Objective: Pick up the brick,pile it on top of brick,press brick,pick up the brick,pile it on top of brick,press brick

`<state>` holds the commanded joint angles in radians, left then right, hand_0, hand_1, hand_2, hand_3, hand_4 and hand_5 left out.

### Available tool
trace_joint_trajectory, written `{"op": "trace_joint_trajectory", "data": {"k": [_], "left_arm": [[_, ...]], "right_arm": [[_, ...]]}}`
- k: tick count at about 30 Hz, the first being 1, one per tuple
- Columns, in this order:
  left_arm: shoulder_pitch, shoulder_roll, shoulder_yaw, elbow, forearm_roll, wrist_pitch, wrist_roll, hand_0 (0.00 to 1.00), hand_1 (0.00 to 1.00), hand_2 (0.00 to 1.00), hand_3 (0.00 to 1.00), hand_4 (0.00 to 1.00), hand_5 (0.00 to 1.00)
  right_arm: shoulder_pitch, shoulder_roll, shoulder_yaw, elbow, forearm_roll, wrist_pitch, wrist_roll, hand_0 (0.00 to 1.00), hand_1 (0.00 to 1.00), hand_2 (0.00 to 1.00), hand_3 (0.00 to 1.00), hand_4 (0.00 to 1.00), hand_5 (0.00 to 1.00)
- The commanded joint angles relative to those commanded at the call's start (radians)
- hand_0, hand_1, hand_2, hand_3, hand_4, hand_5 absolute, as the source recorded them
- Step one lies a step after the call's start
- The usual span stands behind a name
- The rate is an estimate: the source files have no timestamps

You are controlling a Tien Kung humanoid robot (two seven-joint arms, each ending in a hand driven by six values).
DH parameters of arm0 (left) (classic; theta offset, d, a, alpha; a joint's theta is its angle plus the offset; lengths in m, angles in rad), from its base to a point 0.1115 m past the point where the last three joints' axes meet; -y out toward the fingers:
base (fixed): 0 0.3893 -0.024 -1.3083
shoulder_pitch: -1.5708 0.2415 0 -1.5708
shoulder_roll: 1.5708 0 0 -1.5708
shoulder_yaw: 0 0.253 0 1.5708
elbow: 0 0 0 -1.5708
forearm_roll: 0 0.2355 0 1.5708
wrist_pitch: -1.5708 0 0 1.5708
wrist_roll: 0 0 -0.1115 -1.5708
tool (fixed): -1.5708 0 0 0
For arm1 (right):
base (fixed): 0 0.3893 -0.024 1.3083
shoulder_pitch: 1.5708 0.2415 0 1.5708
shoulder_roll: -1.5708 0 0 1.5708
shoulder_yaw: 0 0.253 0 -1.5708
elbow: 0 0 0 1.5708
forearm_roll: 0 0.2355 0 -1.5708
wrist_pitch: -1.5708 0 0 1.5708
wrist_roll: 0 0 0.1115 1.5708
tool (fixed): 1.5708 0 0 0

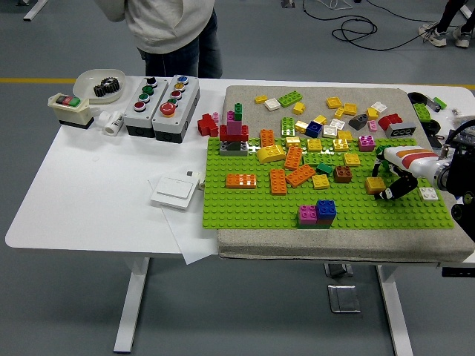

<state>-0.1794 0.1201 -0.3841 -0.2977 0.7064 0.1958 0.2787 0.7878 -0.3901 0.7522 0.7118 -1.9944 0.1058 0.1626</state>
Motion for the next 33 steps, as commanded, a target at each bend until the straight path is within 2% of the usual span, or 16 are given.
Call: {"op": "trace_joint_trajectory", "data": {"k": [1, 2, 7, 8, 13, 14, 31, 32, 33], "left_arm": [[0.000, 0.000, 0.000, 0.000, 0.000, 0.000, 0.000, 0.696, 0.725, 0.747, 0.597, 0.695, 0.669], [0.000, 0.000, 0.000, 0.000, 0.000, 0.000, 0.000, 0.695, 0.725, 0.747, 0.598, 0.695, 0.669], [0.000, 0.000, 0.000, 0.000, 0.001, 0.000, 0.000, 0.695, 0.725, 0.747, 0.598, 0.695, 0.669], [0.000, 0.000, 0.000, 0.000, 0.001, 0.000, 0.000, 0.695, 0.725, 0.747, 0.597, 0.695, 0.670], [-0.001, 0.000, -0.001, 0.000, 0.002, 0.000, 0.000, 0.695, 0.725, 0.747, 0.597, 0.695, 0.670], [-0.001, 0.000, -0.001, 0.000, 0.002, -0.001, 0.000, 0.695, 0.725, 0.747, 0.598, 0.695, 0.669], [-0.001, 0.000, -0.002, 0.000, 0.006, -0.001, 0.000, 0.694, 0.724, 0.747, 0.598, 0.695, 0.669], [-0.001, 0.000, -0.003, 0.000, 0.006, -0.001, 0.001, 0.694, 0.725, 0.748, 0.598, 0.695, 0.669], [-0.001, 0.000, -0.003, 0.001, 0.007, -0.001, 0.000, 0.694, 0.725, 0.748, 0.598, 0.695, 0.669]], "right_arm": [[0.000, 0.000, 0.000, 0.000, 0.002, 0.001, 0.000, 0.002, 0.002, 0.020, 0.433, 0.931, 0.105], [0.001, 0.000, 0.000, 0.000, 0.004, 0.001, 0.000, 0.002, 0.002, 0.034, 0.402, 0.873, 0.071], [0.001, 0.001, -0.002, -0.004, 0.014, 0.005, -0.003, 0.002, 0.002, 0.034, 0.402, 0.873, 0.071], [0.001, 0.002, -0.002, -0.005, 0.015, 0.005, -0.004, 0.002, 0.002, 0.036, 0.377, 0.827, 0.071], [0.000, 0.003, -0.003, -0.005, 0.018, 0.005, -0.008, 0.002, 0.002, 0.036, 0.377, 0.827, 0.071], [0.001, 0.003, -0.003, -0.005, 0.019, 0.004, -0.009, 0.002, 0.002, 0.038, 0.338, 0.810, 0.125], [0.002, -0.004, 0.008, 0.023, 0.019, -0.005, -0.012, 0.002, 0.002, 0.035, 0.298, 0.761, 0.140], [0.001, -0.004, 0.008, 0.025, 0.019, -0.005, -0.013, 0.002, 0.002, 0.032, 0.280, 0.709, 0.132], [0.001, -0.006, 0.010, 0.031, 0.018, -0.003, -0.014, 0.002, 0.002, 0.032, 0.280, 0.709, 0.132]]}}
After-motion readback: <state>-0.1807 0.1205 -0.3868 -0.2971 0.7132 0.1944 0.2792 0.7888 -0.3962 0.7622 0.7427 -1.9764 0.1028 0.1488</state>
